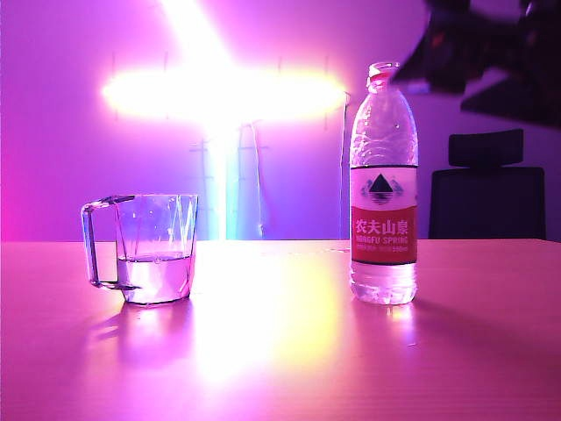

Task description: Pick up the mineral water bottle on the table and pour water into the mug until it's half full.

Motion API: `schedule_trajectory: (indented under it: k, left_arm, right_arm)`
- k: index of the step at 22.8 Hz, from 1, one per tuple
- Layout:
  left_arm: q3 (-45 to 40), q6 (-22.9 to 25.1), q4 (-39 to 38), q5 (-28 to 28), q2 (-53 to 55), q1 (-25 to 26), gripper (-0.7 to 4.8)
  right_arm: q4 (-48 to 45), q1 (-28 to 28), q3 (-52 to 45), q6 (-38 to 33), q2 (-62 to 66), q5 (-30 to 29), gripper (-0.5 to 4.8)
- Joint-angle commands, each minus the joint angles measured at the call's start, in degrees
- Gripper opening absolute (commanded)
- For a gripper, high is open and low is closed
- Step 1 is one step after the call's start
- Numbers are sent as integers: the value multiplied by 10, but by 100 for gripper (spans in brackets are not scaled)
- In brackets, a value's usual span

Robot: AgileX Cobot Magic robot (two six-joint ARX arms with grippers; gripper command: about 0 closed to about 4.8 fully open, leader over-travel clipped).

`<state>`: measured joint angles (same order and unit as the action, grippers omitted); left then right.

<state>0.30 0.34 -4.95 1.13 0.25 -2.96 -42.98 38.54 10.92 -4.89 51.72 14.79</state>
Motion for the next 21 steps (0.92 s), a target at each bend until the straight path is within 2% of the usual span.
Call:
schedule_trajectory:
  k: [1,2,5,6,7,10,14,21]
  left_arm:
    - [2,-2,7,1,1,16,-2]
    - [2,-2,7,2,1,16,-2]
    - [2,-2,7,2,1,17,-2]
    - [2,-2,7,2,1,18,-2]
    - [2,-2,7,2,1,21,-2]
    - [2,-2,8,0,1,28,-2]
    - [2,-2,8,4,1,25,-2]
    - [2,-2,8,4,1,26,-2]
  right_arm:
    - [47,24,2,0,-62,1,432]
    - [56,28,2,0,-74,1,407]
    - [114,44,2,3,-136,1,232]
    - [127,46,2,4,-147,1,196]
    - [163,47,2,4,-177,1,113]
    - [216,47,2,4,-223,1,21]
    - [285,46,2,4,-276,9,8]
    - [299,47,2,4,-283,6,14]
